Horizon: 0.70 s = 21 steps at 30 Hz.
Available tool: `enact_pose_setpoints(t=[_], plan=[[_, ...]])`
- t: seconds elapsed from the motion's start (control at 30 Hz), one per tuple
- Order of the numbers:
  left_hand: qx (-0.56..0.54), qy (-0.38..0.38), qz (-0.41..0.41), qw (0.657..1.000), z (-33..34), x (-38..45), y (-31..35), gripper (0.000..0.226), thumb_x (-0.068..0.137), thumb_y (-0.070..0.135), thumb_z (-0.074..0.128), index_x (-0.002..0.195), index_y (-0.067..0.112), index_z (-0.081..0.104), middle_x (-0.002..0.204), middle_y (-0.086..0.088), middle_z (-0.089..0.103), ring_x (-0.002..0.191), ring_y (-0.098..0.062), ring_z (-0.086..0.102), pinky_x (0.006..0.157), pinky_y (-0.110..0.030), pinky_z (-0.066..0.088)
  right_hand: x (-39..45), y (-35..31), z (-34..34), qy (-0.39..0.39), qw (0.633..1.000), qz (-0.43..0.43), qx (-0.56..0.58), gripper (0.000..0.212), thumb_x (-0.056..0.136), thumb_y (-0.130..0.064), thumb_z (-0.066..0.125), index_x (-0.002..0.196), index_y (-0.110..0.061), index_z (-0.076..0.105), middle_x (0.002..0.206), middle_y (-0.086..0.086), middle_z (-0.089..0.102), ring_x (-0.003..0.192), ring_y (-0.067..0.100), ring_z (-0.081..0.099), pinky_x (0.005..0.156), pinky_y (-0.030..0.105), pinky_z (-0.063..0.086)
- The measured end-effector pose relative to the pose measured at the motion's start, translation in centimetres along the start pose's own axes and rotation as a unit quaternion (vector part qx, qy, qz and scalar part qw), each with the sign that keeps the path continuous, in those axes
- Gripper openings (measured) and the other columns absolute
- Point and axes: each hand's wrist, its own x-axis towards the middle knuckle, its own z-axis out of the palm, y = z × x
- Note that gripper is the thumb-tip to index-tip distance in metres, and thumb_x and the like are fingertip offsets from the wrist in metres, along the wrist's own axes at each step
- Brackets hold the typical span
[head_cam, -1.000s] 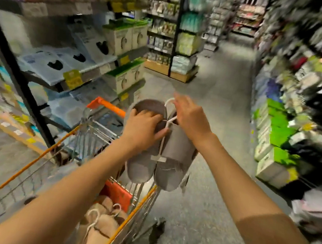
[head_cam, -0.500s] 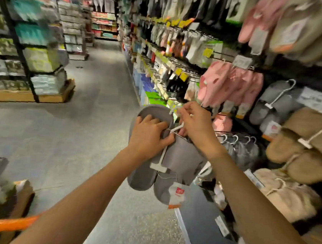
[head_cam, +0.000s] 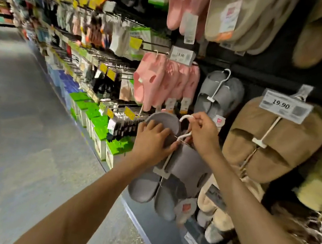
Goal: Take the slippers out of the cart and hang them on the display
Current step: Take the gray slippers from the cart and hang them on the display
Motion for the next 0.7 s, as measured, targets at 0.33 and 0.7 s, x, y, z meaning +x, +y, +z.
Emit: enact_pose_setpoints(t=[0.33,0.7], plan=[[-0.144,-0.140,0.117,0.973,8.1,15.5,-4.9,0.049,0.092,0.053,0.028,0.110,0.021,0.060,0.116,0.002,0.064,0.123,-0.022,0.041,0.093,-0.040,0.026,11.6,3.6,1.4,0.167,0.981,0.068,-0.078,0.027,0.095,-0.022,0.047,0.070,-0.033,0.049,0.058,0.000,0.056,0.040,0.015,0.056,0.048,0.034,0.048],[-0.296,-0.136,0.120,0.938,14.5,26.8,-0.8,0.032,0.098,0.037,0.040,0.110,0.021,0.065,0.115,-0.007,0.064,0.121,-0.024,0.043,0.095,-0.038,0.028,22.6,8.2,-2.8,0.252,0.950,0.079,-0.169,0.018,0.090,-0.021,0.051,0.072,-0.023,0.052,0.070,0.005,0.058,0.068,0.028,0.058,0.066,0.041,0.051]])
